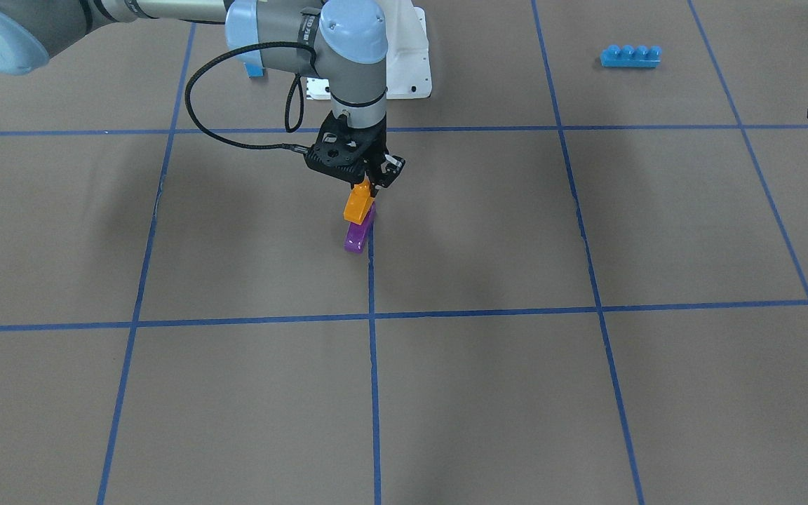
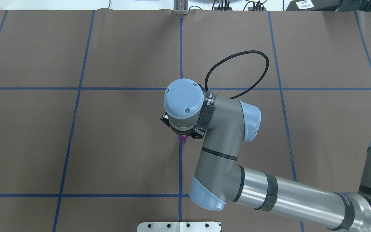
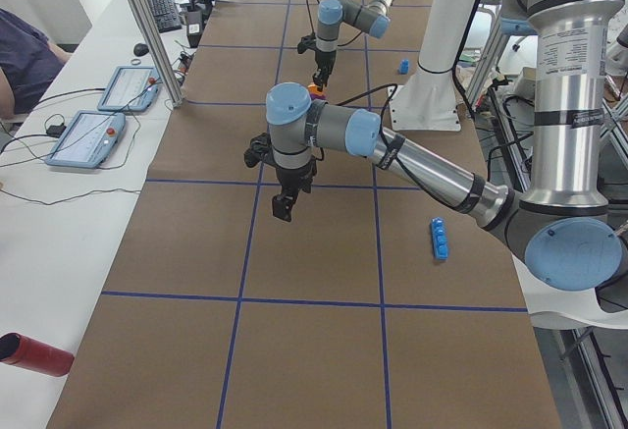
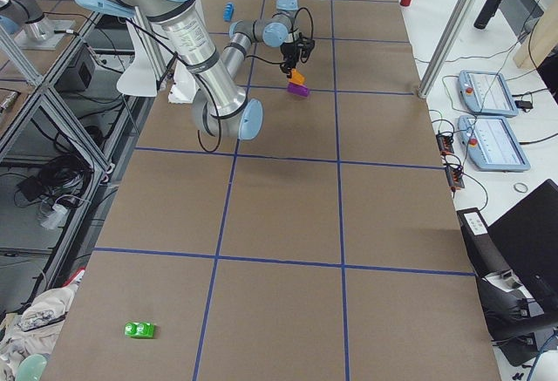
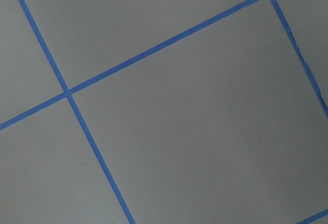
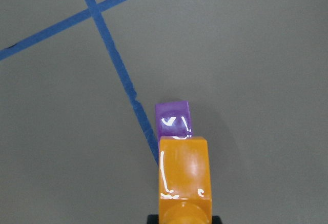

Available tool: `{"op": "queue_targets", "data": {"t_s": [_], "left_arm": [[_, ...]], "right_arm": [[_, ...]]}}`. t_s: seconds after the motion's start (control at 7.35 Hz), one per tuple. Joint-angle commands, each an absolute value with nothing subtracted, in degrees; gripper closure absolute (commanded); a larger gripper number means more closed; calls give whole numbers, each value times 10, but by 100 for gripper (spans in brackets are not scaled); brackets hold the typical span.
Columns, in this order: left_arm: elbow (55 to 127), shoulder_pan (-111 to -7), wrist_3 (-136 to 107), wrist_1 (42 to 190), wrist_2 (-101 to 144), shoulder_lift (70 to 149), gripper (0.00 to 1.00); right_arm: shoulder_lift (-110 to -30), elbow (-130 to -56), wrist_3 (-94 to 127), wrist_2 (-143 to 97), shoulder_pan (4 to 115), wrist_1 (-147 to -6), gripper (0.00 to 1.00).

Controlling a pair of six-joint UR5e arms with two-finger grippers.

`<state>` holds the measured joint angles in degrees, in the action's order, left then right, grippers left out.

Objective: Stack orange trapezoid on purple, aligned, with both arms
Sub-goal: 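Align and lower the orange block onto the purple block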

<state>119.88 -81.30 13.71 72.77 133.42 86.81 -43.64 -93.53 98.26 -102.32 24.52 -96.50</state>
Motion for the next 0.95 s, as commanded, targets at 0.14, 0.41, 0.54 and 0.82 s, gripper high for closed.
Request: {"op": "queue_targets", "data": {"t_s": [0.14,0.41,0.54,0.82], "left_arm": [[1199,-813,137,728,1334,868,0],[1199,-813,137,728,1334,868,0],[1199,-813,137,728,1334,867,0],[1199,-813,137,728,1334,868,0]], "right_arm": [[-437,-927,983,-1023,245,-964,100],[-437,-922,983,-1023,243,-963,100],[-437,-919,983,-1022,241,-963,100],[-437,-915,983,-1012,236,-962,100]]}}
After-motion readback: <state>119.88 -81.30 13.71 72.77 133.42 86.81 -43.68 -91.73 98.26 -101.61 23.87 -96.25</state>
